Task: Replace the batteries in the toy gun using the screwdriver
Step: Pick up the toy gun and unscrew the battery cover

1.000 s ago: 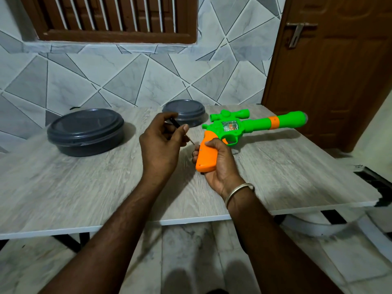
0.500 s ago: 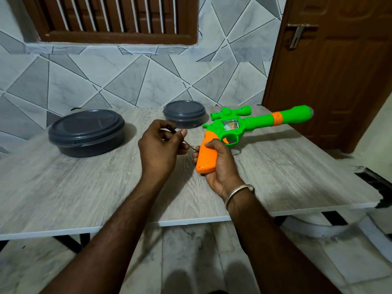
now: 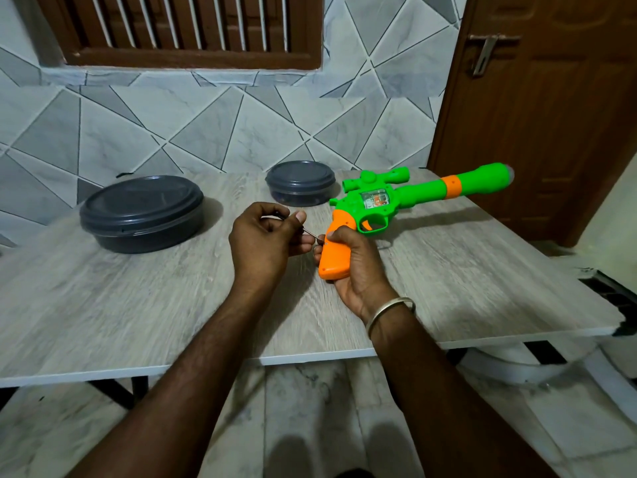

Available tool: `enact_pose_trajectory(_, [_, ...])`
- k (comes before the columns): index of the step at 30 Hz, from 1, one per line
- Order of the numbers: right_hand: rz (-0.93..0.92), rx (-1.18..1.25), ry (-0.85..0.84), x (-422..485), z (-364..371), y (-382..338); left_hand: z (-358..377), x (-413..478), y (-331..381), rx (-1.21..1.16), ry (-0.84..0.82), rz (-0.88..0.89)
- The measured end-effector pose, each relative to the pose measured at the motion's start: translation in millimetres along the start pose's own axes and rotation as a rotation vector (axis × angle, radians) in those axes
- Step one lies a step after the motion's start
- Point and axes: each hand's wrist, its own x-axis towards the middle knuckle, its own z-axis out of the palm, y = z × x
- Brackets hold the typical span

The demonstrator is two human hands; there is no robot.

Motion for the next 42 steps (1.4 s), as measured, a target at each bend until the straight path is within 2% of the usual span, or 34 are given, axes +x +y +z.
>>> enact_pose_trajectory(12, [-0.03,-0.014,0.024,0,-1,0,-3,4,-2,0.068,0.038,0.041])
enact_pose_trajectory(18, [-0.045,-0.046,0.025,1,0,2,-7,6,-4,0.161,0.02,-0.003])
enact_pose_trajectory(26, [-0.051,0.01,0.026,-2,0,2,-14,22,-11,0.645,-0.001,0.063])
enact_pose_trajectory(33, [-0.039,0.017,0.021,-3,-1,0,0,45,-11,1.017,-0.151,0.104])
enact_pose_trajectory(38, [-0.01,0.065,0.026,-1,0,1,3,51,-19,1.132,-0.224,0.056])
enact_pose_trajectory(42, [0.002,0.053,0.035,0,-1,1,-2,54,-28,1.099,-0.231,0.033])
